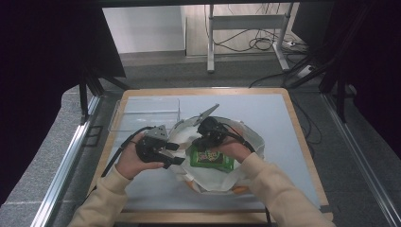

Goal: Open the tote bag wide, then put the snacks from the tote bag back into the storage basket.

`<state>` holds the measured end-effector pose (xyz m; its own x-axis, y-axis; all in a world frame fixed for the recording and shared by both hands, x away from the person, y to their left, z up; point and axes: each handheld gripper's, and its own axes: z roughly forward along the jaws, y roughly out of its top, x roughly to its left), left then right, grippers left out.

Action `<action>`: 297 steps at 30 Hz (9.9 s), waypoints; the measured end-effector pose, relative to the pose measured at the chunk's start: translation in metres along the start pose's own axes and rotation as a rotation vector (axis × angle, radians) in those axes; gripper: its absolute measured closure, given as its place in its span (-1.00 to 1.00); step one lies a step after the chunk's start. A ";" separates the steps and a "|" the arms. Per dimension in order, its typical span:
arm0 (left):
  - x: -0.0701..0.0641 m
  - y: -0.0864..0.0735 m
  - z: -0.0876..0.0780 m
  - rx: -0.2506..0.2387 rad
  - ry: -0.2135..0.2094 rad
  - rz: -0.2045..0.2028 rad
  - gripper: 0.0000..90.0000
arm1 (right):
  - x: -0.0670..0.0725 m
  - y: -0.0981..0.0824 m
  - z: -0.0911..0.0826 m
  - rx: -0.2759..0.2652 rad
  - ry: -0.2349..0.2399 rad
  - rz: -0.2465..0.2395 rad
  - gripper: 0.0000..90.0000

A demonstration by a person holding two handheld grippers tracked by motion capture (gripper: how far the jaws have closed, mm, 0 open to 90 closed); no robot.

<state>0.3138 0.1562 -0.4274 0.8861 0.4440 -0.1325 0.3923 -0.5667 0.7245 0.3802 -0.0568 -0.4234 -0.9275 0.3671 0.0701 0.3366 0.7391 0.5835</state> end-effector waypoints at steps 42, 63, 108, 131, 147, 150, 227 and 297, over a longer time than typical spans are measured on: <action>0.003 -0.010 0.017 0.068 -0.057 -0.010 -0.07 | -0.050 0.005 0.066 0.077 -0.084 -0.013 0.98; 0.003 -0.010 0.019 0.081 -0.041 -0.011 -0.08 | -0.044 -0.012 0.040 0.147 -0.120 0.002 0.97; 0.002 -0.010 0.020 0.091 -0.042 -0.013 -0.08 | -0.049 -0.041 -0.009 0.202 -0.206 0.050 0.96; 0.003 -0.011 0.020 0.091 -0.042 -0.022 -0.07 | -0.085 -0.075 -0.020 0.281 -0.341 0.128 0.98; 0.002 -0.012 0.018 0.079 -0.038 -0.016 -0.08 | -0.072 -0.067 -0.031 0.188 -0.292 0.107 0.94; 0.002 -0.011 0.013 0.056 -0.020 -0.023 -0.10 | -0.065 -0.064 -0.037 0.145 -0.252 0.115 0.83; 0.008 -0.013 -0.020 -0.040 0.087 -0.025 -0.30 | -0.046 -0.078 0.028 0.254 -0.176 0.604 0.12; 0.007 -0.012 -0.023 -0.049 0.097 -0.025 -0.31 | -0.031 -0.062 -0.101 -0.051 -0.121 0.354 0.93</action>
<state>0.3092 0.1821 -0.4213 0.8472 0.5240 -0.0871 0.3997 -0.5207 0.7544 0.3717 -0.1706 -0.3803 -0.7283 0.6612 0.1799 0.6213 0.5264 0.5804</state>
